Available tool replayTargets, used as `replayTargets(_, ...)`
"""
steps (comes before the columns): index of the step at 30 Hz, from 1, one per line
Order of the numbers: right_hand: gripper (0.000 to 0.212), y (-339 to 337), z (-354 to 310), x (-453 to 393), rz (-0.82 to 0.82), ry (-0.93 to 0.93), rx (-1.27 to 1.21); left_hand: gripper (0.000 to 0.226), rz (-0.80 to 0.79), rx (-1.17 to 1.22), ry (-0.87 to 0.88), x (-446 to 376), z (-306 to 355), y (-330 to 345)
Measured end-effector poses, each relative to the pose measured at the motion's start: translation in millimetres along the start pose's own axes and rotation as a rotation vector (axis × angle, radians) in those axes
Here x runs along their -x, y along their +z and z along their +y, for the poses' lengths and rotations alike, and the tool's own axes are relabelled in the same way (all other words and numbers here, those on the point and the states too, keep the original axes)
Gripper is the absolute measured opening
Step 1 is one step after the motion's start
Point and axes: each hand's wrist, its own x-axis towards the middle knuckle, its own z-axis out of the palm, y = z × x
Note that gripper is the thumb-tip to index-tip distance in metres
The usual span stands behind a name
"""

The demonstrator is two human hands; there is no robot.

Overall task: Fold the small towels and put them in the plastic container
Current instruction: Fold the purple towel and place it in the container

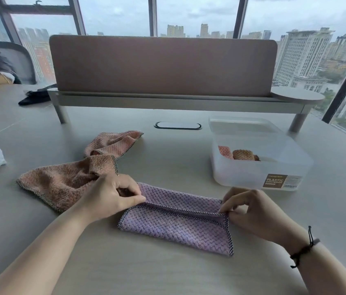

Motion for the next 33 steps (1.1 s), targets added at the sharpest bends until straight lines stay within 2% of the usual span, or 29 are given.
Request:
replayTargets(7,0.028,3,-2,1,0.024,0.000,0.080,0.012,-0.029,-0.042,0.003,1,6,-2)
replayTargets(10,0.006,3,-5,3,-0.014,-0.030,0.121,0.010,-0.064,-0.100,-0.001,3,7,-1)
replayTargets(11,0.007,3,-6,3,-0.027,-0.027,0.136,0.009,-0.066,-0.126,0.000,3,8,0)
replayTargets(14,0.036,3,-8,2,0.022,-0.023,0.146,0.008,-0.069,-0.198,-0.033,3,7,1)
replayTargets(17,0.040,10,-11,-1,0.087,-0.129,0.250,0.025,-0.078,-0.262,-0.040,5,4,1)
replayTargets(20,0.038,19,-20,0,-0.025,-0.199,0.300,0.046,-0.047,-0.479,-0.001,1,8,4)
replayTargets(22,0.044,23,-28,3,-0.089,-0.217,0.279,0.052,-0.082,-0.650,-0.090,-3,15,9)
replayTargets(24,0.044,24,-42,10,-0.154,-0.267,0.146,0.047,-0.088,-0.733,-0.183,-3,25,14)
replayTargets(25,0.041,25,-48,14,-0.206,-0.278,0.026,0.046,-0.038,-0.745,-0.176,-2,27,17)
replayTargets(27,0.035,27,-58,22,-0.280,-0.252,-0.184,0.043,0.092,-0.729,-0.108,1,32,22)
replayTargets(29,0.031,31,-61,24,-0.228,-0.197,-0.267,0.031,0.239,-0.565,-0.045,4,33,31)
replayTargets(30,0.029,33,-60,22,-0.156,-0.182,-0.237,0.025,0.257,-0.459,-0.040,5,36,34)
replayTargets(31,0.028,34,-59,19,-0.075,-0.185,-0.154,0.026,0.240,-0.362,-0.062,7,41,38)
replayTargets(33,0.037,38,-58,12,-0.015,-0.224,0.077,0.045,0.097,-0.322,-0.121,12,45,48)
